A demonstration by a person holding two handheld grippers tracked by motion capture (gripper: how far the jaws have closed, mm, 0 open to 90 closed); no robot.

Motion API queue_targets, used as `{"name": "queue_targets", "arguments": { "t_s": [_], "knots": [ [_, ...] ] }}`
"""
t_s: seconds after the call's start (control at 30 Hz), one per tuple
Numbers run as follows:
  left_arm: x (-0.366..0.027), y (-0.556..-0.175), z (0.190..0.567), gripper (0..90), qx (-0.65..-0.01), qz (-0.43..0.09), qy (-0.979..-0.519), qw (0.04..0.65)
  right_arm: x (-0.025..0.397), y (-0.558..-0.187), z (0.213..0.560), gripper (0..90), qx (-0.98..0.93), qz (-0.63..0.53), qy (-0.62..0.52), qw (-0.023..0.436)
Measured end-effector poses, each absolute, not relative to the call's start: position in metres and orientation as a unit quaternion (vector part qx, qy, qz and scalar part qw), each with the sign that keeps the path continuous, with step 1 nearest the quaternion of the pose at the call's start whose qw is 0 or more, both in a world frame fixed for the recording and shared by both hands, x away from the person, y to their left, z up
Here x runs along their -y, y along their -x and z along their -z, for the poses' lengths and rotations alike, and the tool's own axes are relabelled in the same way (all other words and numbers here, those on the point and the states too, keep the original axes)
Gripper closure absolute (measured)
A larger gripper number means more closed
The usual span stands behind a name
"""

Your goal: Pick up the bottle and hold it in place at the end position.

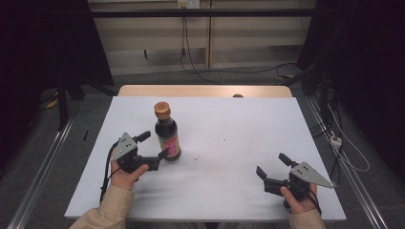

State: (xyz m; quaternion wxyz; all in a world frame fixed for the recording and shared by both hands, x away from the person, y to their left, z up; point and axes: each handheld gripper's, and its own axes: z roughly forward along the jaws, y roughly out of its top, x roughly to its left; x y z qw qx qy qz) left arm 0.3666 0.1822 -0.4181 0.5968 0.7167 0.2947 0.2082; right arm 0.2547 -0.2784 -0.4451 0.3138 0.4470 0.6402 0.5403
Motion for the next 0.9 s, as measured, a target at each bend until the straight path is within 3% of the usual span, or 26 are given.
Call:
{"name": "queue_targets", "arguments": {
  "t_s": [0.3, 0.9],
  "knots": [
    [-0.158, -0.38, 0.416, 8.0, -0.296, -0.213, -0.722, 0.588, 0.279, -0.255, 0.445, 4.4, -0.64, -0.542, -0.447, 0.312],
    [-0.146, -0.392, 0.424, 23.6, -0.314, -0.203, -0.729, 0.573, 0.28, -0.255, 0.445, 4.8, -0.638, -0.545, -0.446, 0.312]
  ]
}}
